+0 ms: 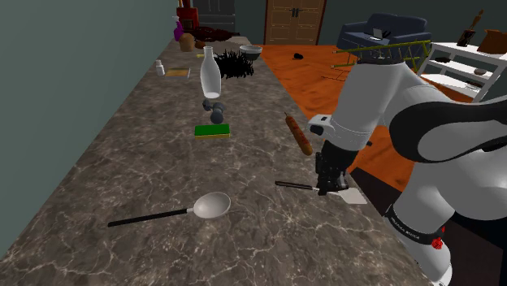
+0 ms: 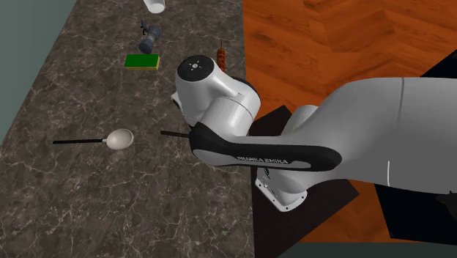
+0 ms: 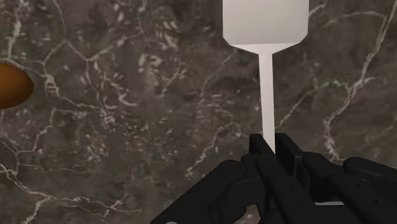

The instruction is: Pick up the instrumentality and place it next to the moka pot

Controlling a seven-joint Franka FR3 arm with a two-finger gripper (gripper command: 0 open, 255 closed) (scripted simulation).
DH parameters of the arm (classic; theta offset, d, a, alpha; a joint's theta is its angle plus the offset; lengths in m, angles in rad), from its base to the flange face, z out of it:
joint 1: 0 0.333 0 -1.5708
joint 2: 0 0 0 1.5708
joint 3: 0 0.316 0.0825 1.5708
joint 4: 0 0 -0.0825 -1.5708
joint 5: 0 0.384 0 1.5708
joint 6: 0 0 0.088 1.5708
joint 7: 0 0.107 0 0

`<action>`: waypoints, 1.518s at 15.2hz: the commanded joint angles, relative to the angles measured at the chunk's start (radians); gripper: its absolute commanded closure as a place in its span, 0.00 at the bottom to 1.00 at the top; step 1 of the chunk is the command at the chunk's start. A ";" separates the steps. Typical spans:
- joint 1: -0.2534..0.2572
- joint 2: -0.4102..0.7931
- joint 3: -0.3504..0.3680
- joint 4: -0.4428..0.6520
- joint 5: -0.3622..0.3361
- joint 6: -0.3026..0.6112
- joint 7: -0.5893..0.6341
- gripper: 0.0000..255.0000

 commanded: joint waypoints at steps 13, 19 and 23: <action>-0.022 -0.066 -0.035 0.160 -0.043 -0.225 0.007 1.00; -0.029 -0.071 -0.048 0.238 -0.057 -0.307 0.010 1.00; -0.053 0.025 -0.060 0.305 -0.075 -0.280 -0.008 1.00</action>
